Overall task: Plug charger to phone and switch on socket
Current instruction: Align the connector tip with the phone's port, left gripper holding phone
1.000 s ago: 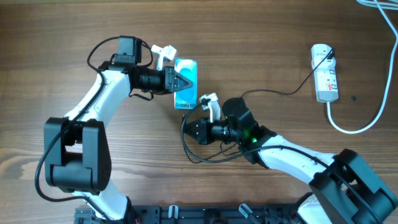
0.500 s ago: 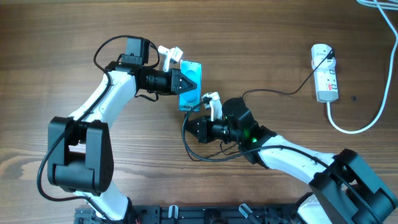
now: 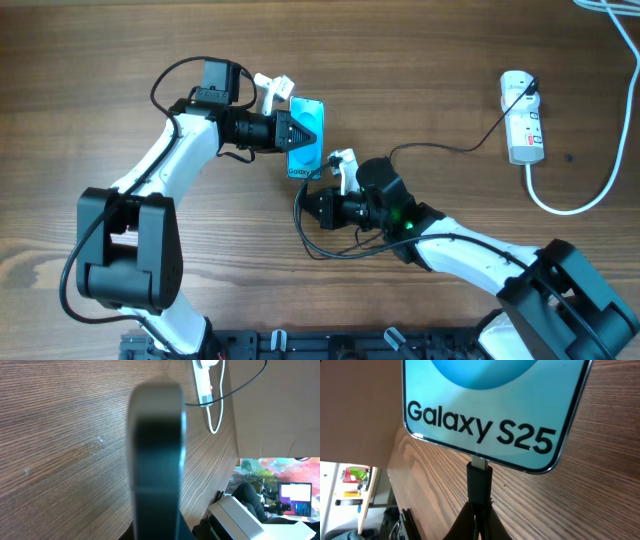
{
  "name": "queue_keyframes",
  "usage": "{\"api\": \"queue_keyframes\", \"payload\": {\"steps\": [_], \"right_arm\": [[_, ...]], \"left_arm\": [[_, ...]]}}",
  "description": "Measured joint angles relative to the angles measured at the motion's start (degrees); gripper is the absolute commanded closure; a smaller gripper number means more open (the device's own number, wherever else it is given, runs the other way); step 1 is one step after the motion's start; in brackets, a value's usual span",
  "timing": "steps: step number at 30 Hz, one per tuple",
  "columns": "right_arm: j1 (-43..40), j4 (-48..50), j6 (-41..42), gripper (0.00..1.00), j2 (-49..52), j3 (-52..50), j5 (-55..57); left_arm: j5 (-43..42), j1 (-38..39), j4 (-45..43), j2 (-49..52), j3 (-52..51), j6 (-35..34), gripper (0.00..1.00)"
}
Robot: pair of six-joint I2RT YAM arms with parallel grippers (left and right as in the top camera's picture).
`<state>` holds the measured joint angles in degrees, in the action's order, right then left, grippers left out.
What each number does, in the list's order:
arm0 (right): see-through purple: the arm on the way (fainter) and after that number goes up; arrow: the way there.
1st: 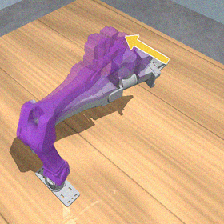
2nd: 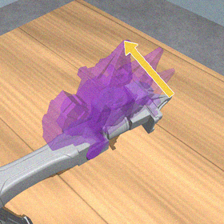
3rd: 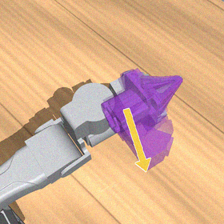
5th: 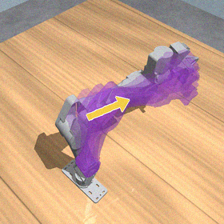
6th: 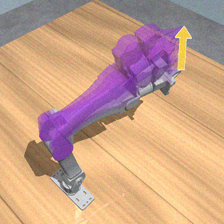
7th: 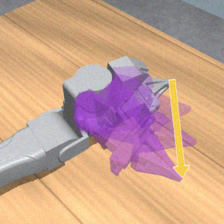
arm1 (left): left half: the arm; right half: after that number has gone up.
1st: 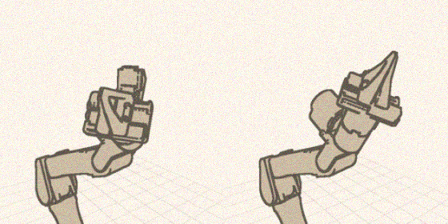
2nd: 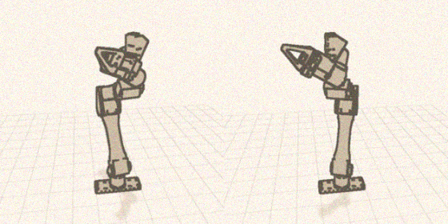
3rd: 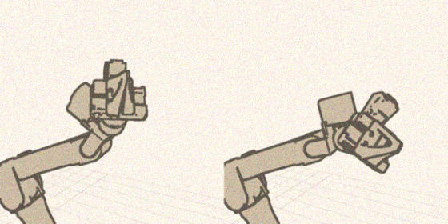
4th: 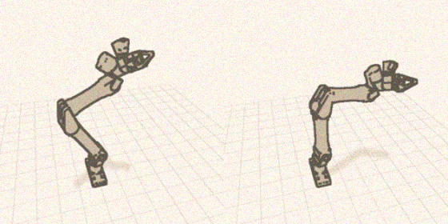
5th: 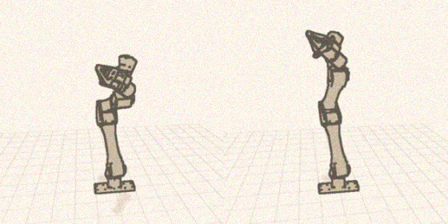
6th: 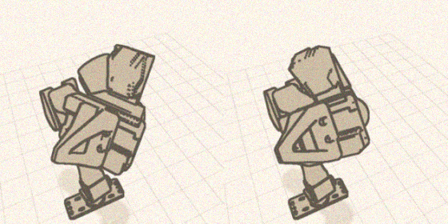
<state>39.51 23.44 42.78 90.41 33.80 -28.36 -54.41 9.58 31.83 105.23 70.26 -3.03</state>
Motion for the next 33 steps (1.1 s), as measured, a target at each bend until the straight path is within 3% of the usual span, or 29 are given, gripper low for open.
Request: {"api": "queue_keyframes", "payload": {"steps": [33], "right_arm": [[0.0, 1.1, 0.5, 0.96, 0.0, 0.0, 0.3]], "left_arm": [[0.2, 0.0, -0.6, 0.0, 0.0, 0.0, 0.96]]}}
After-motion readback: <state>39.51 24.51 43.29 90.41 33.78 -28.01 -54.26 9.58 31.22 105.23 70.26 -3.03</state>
